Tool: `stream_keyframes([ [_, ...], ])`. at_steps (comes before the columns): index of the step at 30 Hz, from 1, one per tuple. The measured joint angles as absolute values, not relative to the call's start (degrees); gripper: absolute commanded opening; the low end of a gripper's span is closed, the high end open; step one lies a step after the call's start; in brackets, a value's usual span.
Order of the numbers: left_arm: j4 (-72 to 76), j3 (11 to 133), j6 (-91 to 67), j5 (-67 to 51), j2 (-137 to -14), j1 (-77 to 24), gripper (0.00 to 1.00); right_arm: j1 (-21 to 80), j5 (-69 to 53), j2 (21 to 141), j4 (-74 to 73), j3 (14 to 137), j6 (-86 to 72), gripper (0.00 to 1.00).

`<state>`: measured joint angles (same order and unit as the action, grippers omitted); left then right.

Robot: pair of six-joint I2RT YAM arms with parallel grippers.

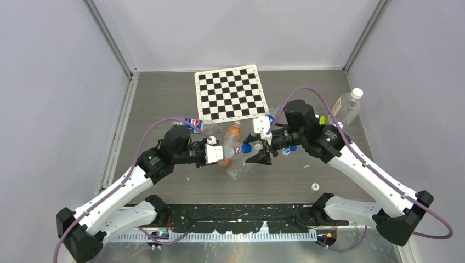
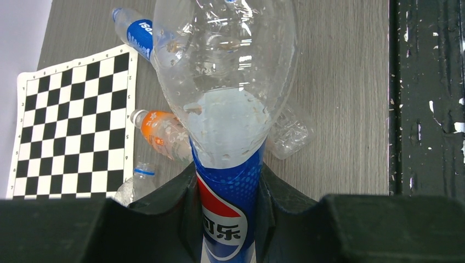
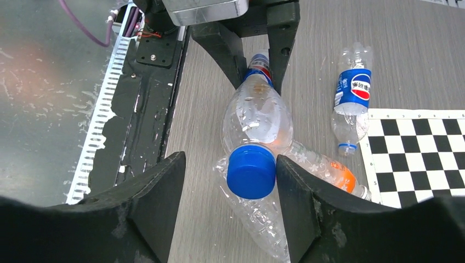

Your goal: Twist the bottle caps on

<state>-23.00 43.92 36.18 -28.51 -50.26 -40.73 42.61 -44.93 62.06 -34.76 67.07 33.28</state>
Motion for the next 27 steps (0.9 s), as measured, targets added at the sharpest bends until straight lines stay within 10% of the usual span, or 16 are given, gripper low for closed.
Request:
stream_keyframes([
  [27, -19.49, 42.7, 33.01, -29.19, -47.81, -38.61, 0.32, 42.59, -42.0, 53.36, -28.45, 52.01, 14.57, 0.61],
])
